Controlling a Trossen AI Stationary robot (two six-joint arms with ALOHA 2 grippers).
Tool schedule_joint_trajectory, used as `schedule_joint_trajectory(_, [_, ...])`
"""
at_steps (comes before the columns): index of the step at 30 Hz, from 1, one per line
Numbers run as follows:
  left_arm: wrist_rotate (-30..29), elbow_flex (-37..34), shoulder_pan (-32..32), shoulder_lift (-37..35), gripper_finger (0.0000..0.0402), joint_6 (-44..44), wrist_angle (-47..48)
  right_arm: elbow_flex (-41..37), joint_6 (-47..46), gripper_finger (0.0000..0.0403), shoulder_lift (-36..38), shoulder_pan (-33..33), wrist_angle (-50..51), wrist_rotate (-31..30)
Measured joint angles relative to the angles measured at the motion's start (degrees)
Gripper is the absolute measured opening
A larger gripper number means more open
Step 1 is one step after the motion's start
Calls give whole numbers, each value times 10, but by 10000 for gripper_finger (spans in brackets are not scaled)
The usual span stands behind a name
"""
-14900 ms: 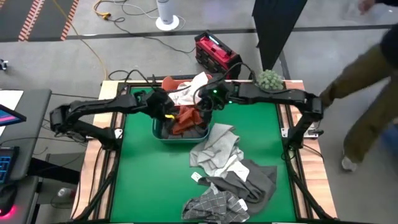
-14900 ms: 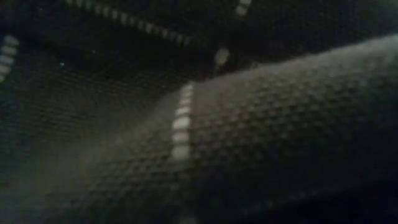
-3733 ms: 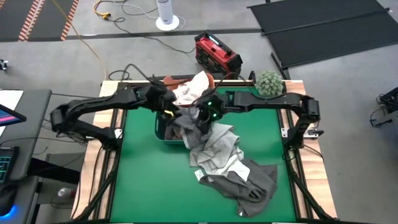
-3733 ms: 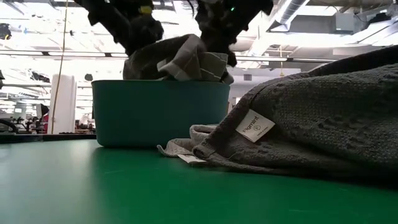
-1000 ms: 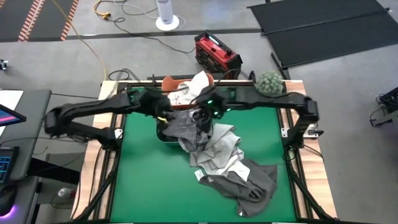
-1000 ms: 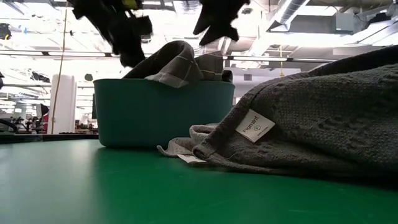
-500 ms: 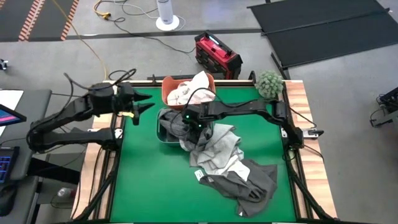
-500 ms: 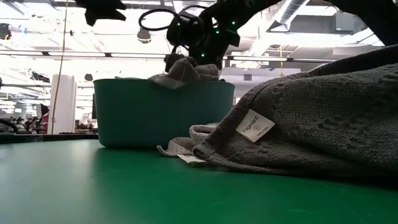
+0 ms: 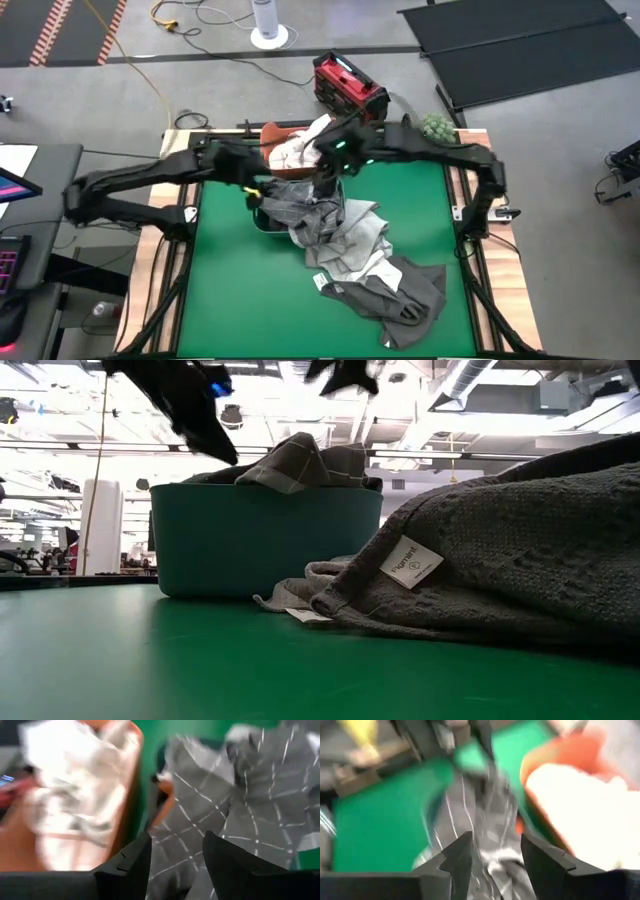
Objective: Sort towels by color in basket
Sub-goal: Put the gray pattern towel into the green bin
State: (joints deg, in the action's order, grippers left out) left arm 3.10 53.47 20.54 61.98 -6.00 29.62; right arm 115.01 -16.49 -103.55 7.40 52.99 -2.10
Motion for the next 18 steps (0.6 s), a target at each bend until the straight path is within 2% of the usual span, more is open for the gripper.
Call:
schedule_joint_trajectory(6, [15,0,-3,150,167,-19,-22,60,-20,193,66,-20,3,-80])
schedule_joint_trajectory(10, [43,0,-5,205,167,-28,-23,62,-21,193,85,-33,28,-125])
schedule_joint_trajectory(13, [57,0,-8,198,167,-32,-32,62,-26,193,75,-36,62,-129])
schedule_joint_trajectory(18, [47,0,-5,112,167,-26,-47,62,-7,193,13,-35,77,-106])
